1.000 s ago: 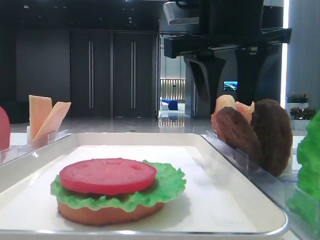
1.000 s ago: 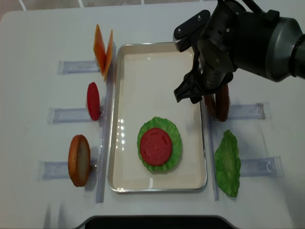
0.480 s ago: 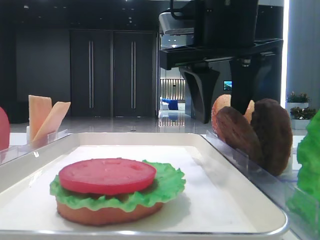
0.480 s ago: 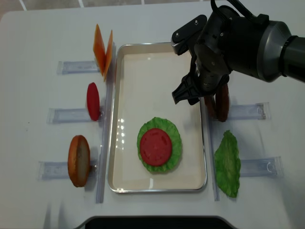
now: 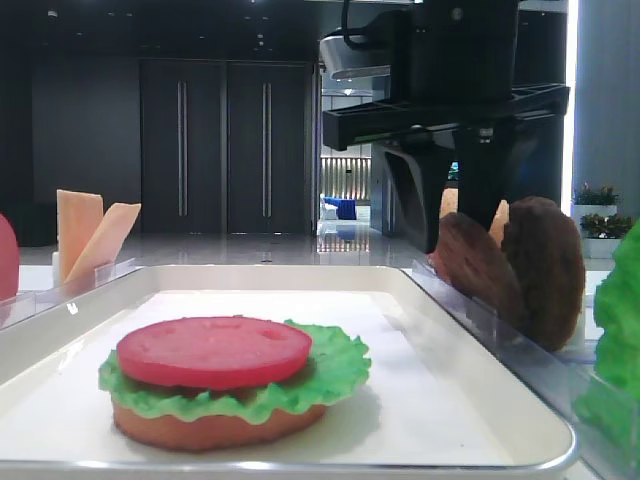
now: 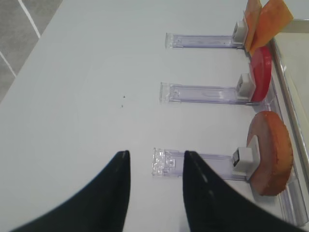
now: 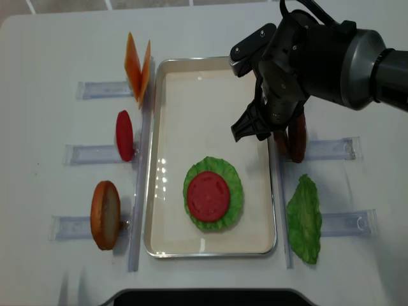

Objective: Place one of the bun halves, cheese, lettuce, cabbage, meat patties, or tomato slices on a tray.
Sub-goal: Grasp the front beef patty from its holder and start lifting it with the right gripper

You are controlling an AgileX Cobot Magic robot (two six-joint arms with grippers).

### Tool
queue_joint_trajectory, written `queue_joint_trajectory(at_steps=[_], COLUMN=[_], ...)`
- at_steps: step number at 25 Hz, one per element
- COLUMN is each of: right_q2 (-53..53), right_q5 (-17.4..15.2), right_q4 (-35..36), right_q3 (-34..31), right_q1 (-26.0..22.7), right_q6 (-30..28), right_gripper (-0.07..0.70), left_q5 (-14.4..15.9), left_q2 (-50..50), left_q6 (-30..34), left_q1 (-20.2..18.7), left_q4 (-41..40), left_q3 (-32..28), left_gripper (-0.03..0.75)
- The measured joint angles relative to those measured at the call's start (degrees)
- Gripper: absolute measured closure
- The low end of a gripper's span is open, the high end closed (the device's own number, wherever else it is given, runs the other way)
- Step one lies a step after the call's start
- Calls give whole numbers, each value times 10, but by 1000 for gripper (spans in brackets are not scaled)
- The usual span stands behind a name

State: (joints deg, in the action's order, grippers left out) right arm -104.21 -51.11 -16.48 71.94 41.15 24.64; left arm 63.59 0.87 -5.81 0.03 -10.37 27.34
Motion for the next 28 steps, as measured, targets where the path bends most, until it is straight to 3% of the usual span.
queue_joint_trajectory(at_steps=[13, 28], right_q2=[0, 43], right_q5=[-9, -28], right_q4=[-14, -13], right_q3=[0, 6], right_q1=[0, 3], right_q6=[0, 0], right_gripper=[500, 513], left_q5=[0, 0], left_q2=[0, 0], left_q6=[0, 0], left_q1=[0, 0], left_q4=[0, 0], left_q3=[0, 0], left_gripper=[433, 433])
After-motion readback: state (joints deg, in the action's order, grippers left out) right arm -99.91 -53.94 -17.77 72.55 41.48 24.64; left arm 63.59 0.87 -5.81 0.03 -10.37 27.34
